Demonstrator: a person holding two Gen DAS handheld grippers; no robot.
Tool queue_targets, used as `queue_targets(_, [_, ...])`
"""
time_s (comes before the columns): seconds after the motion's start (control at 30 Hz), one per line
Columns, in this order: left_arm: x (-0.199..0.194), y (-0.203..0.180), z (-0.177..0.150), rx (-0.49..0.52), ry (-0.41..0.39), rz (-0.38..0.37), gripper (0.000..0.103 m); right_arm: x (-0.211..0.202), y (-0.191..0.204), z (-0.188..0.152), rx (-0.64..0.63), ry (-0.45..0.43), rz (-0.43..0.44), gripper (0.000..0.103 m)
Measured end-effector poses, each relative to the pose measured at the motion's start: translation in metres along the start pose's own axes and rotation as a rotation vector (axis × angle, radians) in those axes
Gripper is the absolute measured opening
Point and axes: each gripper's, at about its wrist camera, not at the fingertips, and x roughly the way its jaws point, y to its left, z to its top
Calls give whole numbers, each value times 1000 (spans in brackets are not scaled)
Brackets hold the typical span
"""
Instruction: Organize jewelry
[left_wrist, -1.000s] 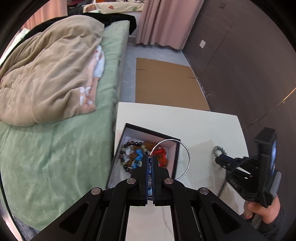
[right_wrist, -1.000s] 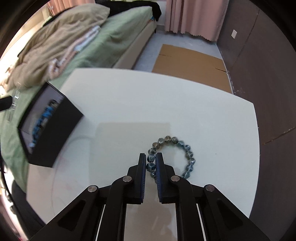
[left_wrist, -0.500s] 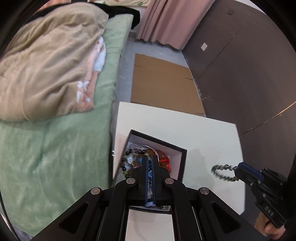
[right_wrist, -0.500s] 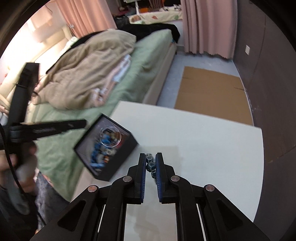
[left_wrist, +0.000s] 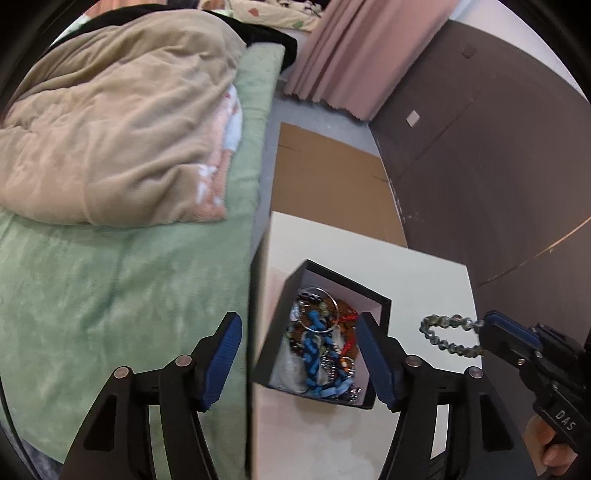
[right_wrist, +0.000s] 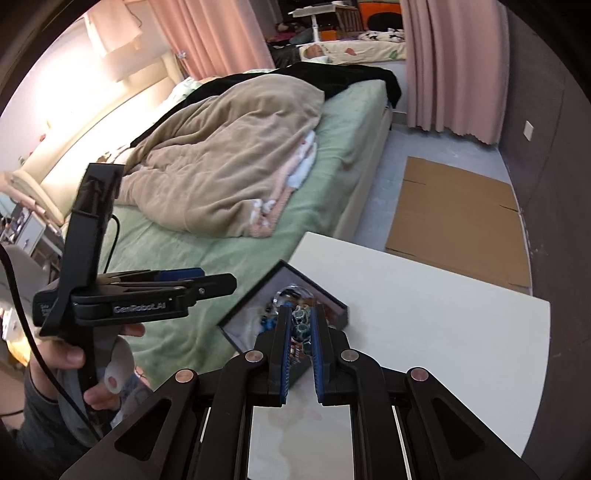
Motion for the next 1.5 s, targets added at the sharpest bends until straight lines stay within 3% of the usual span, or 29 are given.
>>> queue_targets(0.37, [-33, 33, -5, -40, -53, 22, 68, 31, 23, 16, -13, 34, -23, 12])
queue_targets(0.43, [-38, 37, -7, -45, -65, 24, 68, 35, 26, 17, -20, 52, 2, 20])
queue_targets(0.5, [-43, 39, -7, -45, -81, 30, 68, 38, 26, 17, -4, 73, 10, 56])
queue_targets(0.53, [-45, 39, -7, -43, -85, 32, 68, 35, 25, 17, 5, 62, 6, 61])
queue_targets(0.8, [-59, 26, -12, 11, -129, 42, 68, 17, 4, 4, 66, 46, -37, 64])
queue_targets(0.93, [-62, 13, -17, 60, -136, 50, 70, 2, -6, -5, 102, 30, -35, 80])
queue_targets(1.03, [-65, 1, -23, 92, -144, 51, 80, -12, -13, -14, 130, 8, -35, 81])
queue_targets(1.13, [-66, -13, -31, 132, -150, 50, 82, -24, -20, -24, 160, -6, -49, 87])
queue_targets(1.2, [-67, -24, -37, 159, -148, 43, 84, -34, -26, -32, 185, -24, -46, 101])
queue_targets(1.23, [-67, -29, -40, 173, -147, 40, 86, -41, -29, -37, 202, -41, -48, 103])
queue_targets(1.5, [-72, -67, -70, 272, -168, 16, 97, -79, -47, -74, 274, -108, -88, 103])
